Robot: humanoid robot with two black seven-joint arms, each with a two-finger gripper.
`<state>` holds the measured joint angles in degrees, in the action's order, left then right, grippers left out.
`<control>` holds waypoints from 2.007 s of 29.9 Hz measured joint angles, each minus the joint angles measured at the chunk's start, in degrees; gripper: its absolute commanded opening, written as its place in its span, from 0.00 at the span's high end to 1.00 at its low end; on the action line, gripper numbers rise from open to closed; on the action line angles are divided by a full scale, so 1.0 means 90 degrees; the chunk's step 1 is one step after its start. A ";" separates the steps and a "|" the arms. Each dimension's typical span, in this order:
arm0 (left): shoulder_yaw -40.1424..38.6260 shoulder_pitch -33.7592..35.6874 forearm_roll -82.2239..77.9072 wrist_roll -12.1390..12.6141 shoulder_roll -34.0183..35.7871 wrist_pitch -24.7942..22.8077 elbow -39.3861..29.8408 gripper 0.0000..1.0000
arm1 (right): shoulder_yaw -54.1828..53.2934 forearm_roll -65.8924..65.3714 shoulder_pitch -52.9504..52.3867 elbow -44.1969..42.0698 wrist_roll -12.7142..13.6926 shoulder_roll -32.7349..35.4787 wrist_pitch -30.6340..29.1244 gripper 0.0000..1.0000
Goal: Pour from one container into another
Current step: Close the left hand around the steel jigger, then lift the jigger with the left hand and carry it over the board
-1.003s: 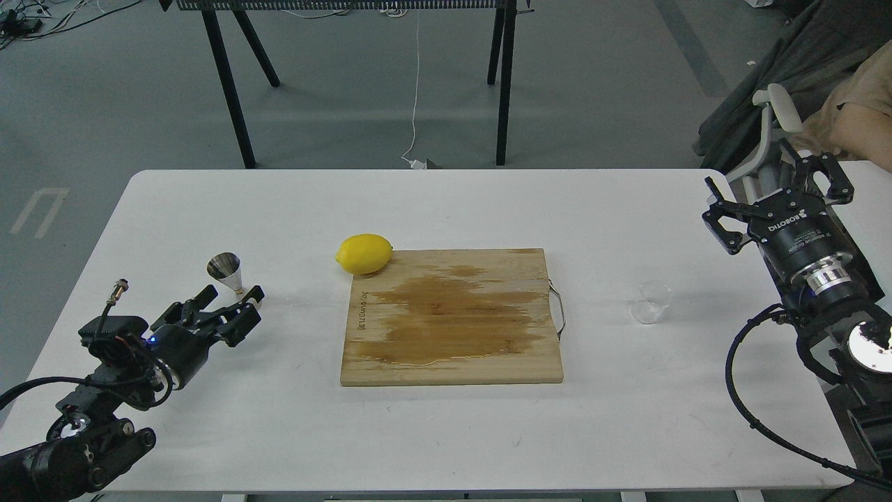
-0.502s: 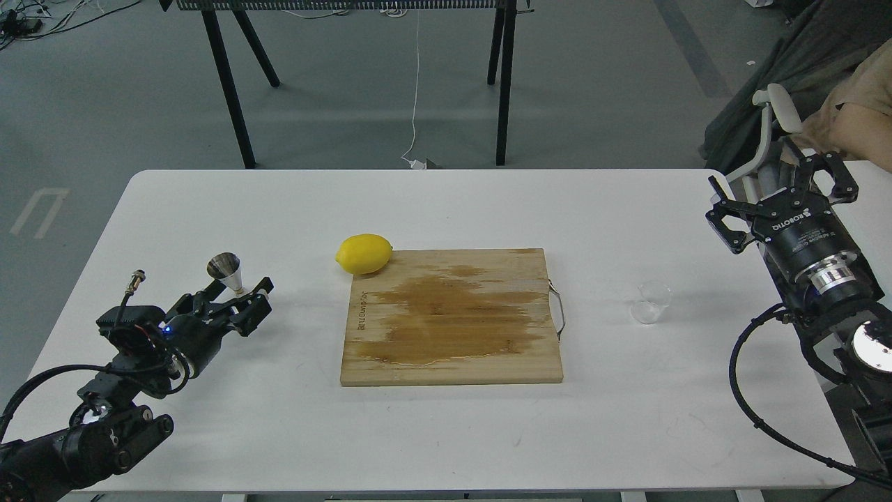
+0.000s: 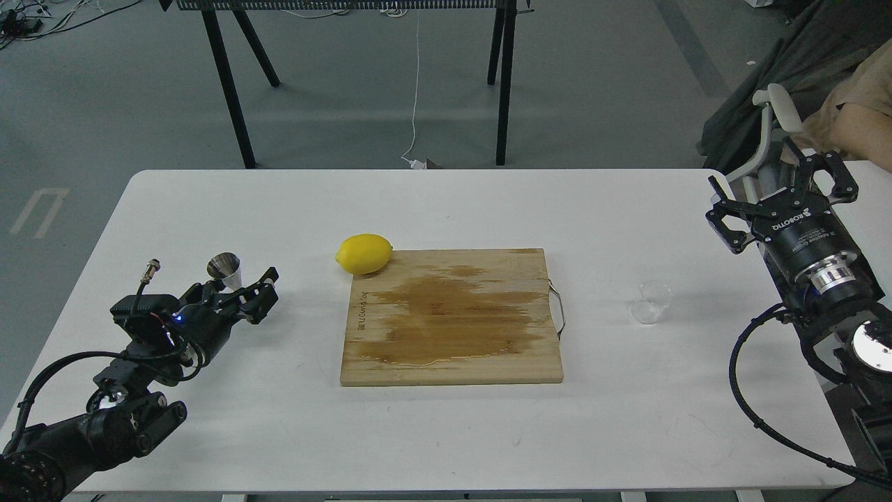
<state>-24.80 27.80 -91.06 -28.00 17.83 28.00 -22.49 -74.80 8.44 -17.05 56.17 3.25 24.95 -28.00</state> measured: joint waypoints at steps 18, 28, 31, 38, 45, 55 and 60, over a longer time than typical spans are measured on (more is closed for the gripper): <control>0.0273 0.0046 0.0019 0.0000 -0.0089 0.0000 0.0351 0.75 | 0.0007 0.0000 0.0017 0.0000 0.0000 -0.0008 0.0000 0.01; 0.0275 0.0046 -0.0009 0.0000 -0.0079 0.0000 0.0351 0.92 | 0.0001 0.0000 0.0029 0.0000 0.0000 -0.0008 0.0000 0.01; 0.0275 0.0046 -0.0009 0.0000 -0.0063 0.0000 0.0351 0.92 | 0.0000 0.0000 0.0029 0.0000 0.0000 -0.0008 0.0000 0.01; 0.0268 0.0389 -0.0009 -0.0001 0.0034 0.0000 0.0244 0.92 | 0.0000 0.0000 0.0029 -0.0002 0.0000 -0.0014 0.0000 0.01; 0.0523 0.1586 -0.0001 0.0000 0.0727 0.0000 0.0226 0.91 | 0.0000 0.0000 0.0029 -0.0010 0.0000 -0.0038 0.0000 0.01; 0.1127 0.2804 0.0008 0.0000 0.0230 -0.0052 -0.0455 0.90 | 0.0000 0.0000 0.0030 -0.0020 0.0000 -0.0061 0.0000 0.01; 0.1124 0.2818 0.0006 0.0000 -0.0058 -0.0055 -0.1476 0.89 | 0.0000 0.0000 0.0029 -0.0021 0.0000 -0.0036 0.0000 0.01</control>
<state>-14.68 53.16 -91.00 -28.00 17.30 27.51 -35.78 -74.80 8.44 -16.79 55.98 3.25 24.62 -28.00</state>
